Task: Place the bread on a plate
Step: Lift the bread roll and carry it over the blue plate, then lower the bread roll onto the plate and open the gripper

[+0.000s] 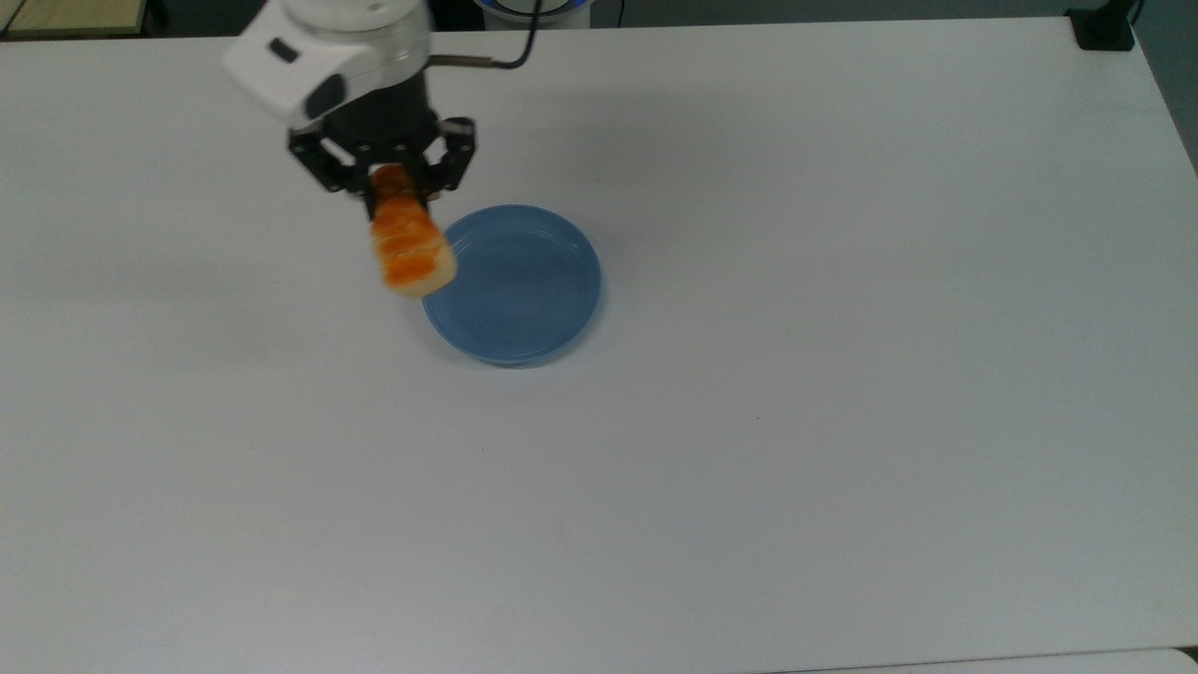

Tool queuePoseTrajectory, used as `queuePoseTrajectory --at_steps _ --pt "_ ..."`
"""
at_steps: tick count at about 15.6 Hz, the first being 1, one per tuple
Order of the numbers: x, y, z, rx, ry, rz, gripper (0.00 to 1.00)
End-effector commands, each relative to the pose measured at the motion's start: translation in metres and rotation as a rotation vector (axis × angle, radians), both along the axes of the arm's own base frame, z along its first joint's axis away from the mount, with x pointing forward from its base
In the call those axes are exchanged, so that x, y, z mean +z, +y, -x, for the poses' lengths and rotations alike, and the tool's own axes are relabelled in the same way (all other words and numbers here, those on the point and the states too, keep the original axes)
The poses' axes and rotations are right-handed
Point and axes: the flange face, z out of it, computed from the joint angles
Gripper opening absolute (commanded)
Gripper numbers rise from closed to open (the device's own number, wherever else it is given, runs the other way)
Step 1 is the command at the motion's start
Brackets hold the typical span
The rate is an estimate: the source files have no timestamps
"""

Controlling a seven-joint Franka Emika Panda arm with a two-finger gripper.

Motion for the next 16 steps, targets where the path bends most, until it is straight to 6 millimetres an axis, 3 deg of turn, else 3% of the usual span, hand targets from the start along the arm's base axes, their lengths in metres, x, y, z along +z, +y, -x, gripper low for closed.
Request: queuePoseTrajectory --at_steps 1,3,8,16 --pt "-0.034 0.053 0.038 0.016 0.075 0.001 0.42" --pt "-0.050 0.074 0.045 0.008 0.102 0.005 0.41" --pt "-0.108 0.095 0.054 -0.033 0.082 0.075 0.41" --pt "-0.166 0.095 0.053 -0.155 0.030 0.120 0.41"
